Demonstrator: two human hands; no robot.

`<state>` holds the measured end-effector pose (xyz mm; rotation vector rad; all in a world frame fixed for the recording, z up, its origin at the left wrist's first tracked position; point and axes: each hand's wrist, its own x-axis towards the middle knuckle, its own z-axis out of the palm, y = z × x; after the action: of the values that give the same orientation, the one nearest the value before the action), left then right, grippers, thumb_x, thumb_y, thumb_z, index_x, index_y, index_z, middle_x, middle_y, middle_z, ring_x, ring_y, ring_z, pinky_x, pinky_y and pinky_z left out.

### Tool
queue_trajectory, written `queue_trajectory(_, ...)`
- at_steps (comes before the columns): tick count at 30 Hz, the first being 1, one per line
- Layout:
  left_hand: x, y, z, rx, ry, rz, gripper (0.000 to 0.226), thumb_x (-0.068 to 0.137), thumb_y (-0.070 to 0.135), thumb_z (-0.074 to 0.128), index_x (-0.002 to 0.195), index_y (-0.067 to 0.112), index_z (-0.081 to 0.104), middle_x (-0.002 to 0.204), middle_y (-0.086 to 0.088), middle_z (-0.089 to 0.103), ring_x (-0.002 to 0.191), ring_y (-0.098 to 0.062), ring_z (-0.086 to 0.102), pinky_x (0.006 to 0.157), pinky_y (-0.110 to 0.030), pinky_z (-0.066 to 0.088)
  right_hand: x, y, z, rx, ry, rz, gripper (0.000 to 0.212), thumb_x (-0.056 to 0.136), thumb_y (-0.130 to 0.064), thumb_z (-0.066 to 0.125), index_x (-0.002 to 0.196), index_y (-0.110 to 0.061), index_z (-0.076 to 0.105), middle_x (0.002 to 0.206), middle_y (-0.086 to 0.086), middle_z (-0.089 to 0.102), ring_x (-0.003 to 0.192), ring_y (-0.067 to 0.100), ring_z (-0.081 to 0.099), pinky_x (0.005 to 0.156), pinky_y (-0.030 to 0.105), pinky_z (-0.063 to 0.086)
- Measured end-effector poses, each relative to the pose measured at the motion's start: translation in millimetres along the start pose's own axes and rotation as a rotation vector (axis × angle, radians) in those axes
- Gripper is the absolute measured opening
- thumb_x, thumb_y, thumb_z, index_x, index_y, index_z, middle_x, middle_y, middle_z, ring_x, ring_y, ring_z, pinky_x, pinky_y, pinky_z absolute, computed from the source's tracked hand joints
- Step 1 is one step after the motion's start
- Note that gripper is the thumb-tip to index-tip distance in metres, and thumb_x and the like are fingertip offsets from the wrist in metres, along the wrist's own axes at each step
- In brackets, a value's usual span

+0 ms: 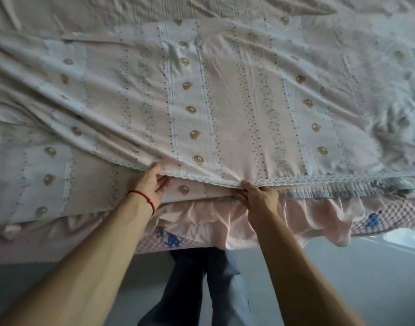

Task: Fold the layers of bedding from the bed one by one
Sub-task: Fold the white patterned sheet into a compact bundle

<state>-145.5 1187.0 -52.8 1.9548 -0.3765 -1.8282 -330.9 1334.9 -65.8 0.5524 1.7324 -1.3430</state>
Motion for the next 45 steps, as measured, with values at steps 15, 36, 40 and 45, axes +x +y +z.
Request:
queue_trajectory(15,6,-25,-44,-0.058,0.020,-0.060,0.021,0.094,0.017,0.069,0.112,0.008,0.064,0.095,-0.010,0.070,0.076,-0.019,0.069,0.061,-0.034,0.061,-22,32,33,-0.043,-0.092,0.088,0.034,0.086,-0.012,0.081,0.104,0.011,0.063,0.085,0.026,0.075,0.075,0.037,0.077,0.054,0.037,0.063)
queue_trajectory(36,-1,-38,-90,-0.035,0.158,0.086,0.023,0.091,0.017,0.074,0.100,0.001,0.059,0.088,-0.029,0.073,0.081,-0.036,0.075,0.060,-0.033,0.063,-75,15,131,-1.279,-0.469,-0.980,0.024,0.097,-0.038,0.067,0.113,-0.021,0.070,0.113,-0.004,0.072,0.095,0.014,0.069,0.084,0.034,0.056)
queue_trajectory(40,10,-30,-91,0.090,0.121,0.016,0.024,0.092,0.014,0.073,0.099,-0.005,0.061,0.083,-0.028,0.073,0.072,-0.030,0.073,0.059,-0.030,0.061,-55,51,173,-1.576,-0.691,-1.206,0.074,0.088,-0.034,0.077,0.152,-0.030,0.041,0.162,0.002,0.031,0.146,0.022,0.034,0.115,0.044,0.039)
queue_trajectory(45,23,-1,-101,0.157,0.069,-0.050,0.013,0.091,0.007,0.072,0.094,-0.004,0.066,0.092,-0.026,0.072,0.078,-0.032,0.070,0.064,-0.036,0.061,-33,70,181,-1.857,-0.737,-1.059,0.100,0.085,-0.032,0.078,0.162,-0.033,0.015,0.171,0.002,-0.005,0.157,0.027,-0.005,0.126,0.056,0.010)
